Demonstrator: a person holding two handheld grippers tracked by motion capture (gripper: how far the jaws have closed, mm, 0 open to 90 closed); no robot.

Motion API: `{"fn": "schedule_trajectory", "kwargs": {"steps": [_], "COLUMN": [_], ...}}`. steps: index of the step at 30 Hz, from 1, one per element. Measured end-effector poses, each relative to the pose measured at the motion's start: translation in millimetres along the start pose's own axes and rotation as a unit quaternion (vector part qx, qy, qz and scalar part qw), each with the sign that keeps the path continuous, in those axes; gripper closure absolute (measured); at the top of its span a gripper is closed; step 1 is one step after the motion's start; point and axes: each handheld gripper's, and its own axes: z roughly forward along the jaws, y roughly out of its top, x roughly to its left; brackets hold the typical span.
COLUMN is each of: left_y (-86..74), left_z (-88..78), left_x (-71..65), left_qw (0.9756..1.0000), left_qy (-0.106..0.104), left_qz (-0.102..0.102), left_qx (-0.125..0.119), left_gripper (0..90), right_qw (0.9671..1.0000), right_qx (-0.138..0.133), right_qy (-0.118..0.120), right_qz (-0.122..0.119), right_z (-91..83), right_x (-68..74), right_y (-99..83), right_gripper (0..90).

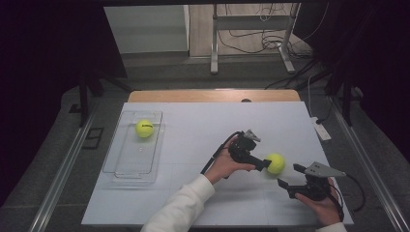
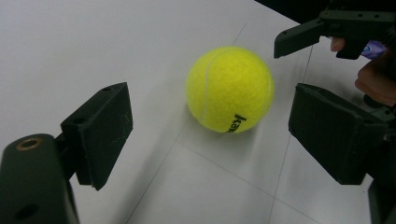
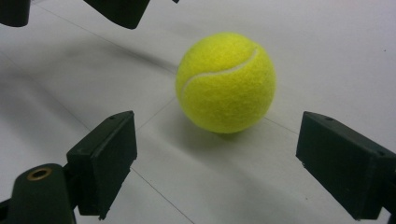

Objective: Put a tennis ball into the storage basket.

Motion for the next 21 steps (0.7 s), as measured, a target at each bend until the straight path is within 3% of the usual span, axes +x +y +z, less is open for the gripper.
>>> {"fn": "schedule_trajectory", "kwargs": {"steps": [21], "left_y": [6.4], "left_z": [20.1], "left_x": [3.2], "left_qw": [0.9997], "left_qy": [-0.014], "left_qz": [-0.015], "left_qx": [0.012], "left_gripper": [11.5], "right_qw": [1.0000], "right_qx": [0.001], "right_qy": [0.001], "right_qz": [0.000], "right_z": [0.5], "right_x": [0.0], "right_y": [-0.1], "right_gripper": [12.9]}}
